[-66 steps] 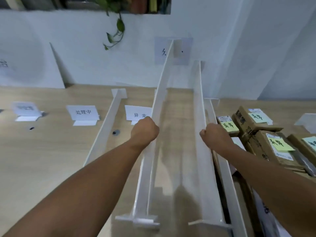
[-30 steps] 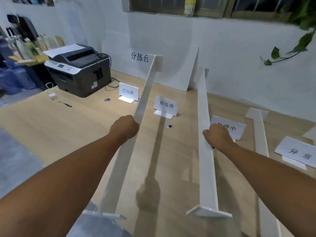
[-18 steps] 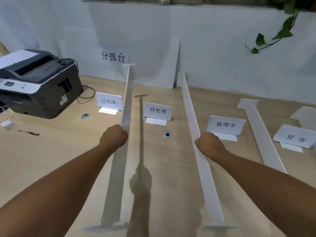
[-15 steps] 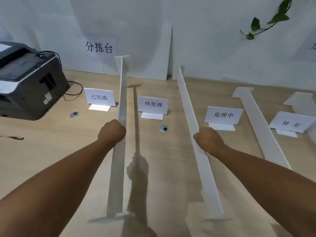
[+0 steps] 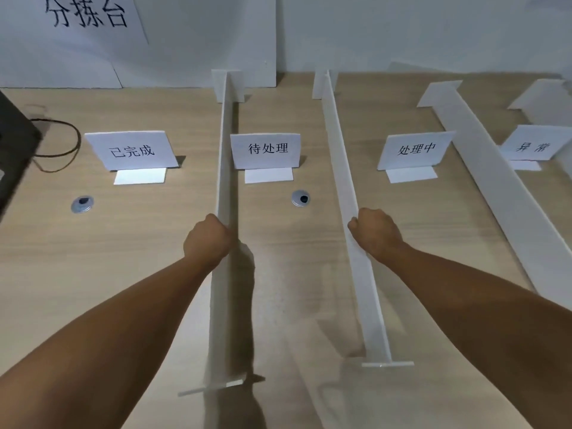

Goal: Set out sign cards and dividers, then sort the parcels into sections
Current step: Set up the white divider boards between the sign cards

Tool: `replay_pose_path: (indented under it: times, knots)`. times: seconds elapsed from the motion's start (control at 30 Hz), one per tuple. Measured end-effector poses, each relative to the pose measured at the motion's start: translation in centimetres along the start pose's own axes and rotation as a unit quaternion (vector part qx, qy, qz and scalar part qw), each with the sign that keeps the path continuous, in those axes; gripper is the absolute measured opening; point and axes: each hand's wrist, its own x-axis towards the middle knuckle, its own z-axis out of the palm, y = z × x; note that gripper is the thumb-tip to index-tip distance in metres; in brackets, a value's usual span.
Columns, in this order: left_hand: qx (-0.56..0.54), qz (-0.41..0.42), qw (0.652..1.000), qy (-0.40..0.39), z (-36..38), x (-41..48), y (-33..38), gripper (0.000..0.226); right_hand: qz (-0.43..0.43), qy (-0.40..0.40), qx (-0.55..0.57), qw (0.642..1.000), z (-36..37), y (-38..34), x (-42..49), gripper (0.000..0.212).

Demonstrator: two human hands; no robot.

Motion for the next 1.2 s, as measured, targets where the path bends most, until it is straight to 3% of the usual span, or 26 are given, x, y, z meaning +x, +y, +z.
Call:
replay_pose_path:
  times: [0.17,0.3,0.4,0.5,0.63,0.77,0.93,1.13,1.2]
  knots:
    - [0.007,-0.006,1.0,-0.023,0.7,0.5,-0.9,0.031,0.003,-0.004,-0.007,1.0,1.2,0.5,-0.1,0.026]
    - [-0.013,-0.014,1.0,0.01,-1.4,-0.2,0.1,0.065,-0.016,0.011,-0.061,0.998,-0.7,1.0,-1.1,0.047]
    - [-0.01,0.057,0.993,0.099,-5.1,-0.8,3.9,0.08,-0.04,0.063,-0.044,0.996,-5.5,2.5,-1.9,0.055]
    - [0.071,0.185,0.974,0.112,-8.6,-2.1,11.3,0.078,-0.045,0.125,-0.025,0.991,-12.3,6.5,-2.9,0.057]
    - [0.088,0.283,0.953,0.059,-9.4,-8.2,24.1,0.094,-0.01,0.18,-0.048,0.982,-21.2,16.8,-5.5,0.065]
    - [0.051,0.355,0.933,0.038,-5.8,-17.3,36.9,0.105,0.042,0.218,-0.093,0.971,-27.0,31.3,-10.1,0.075]
    - [0.045,0.405,0.913,-0.009,3.1,-29.3,50.7,0.115,0.122,0.211,-0.084,0.966,-30.2,49.9,-18.0,0.093]
    - [0.025,0.436,0.898,-0.059,12.8,-40.4,63.6,0.127,0.19,0.212,-0.082,0.955,-31.2,67.0,-24.7,0.088]
    - [0.047,0.44,0.895,-0.055,15.4,-43.3,66.9,0.121,0.204,0.205,-0.075,0.954,-31.5,71.4,-25.6,0.089]
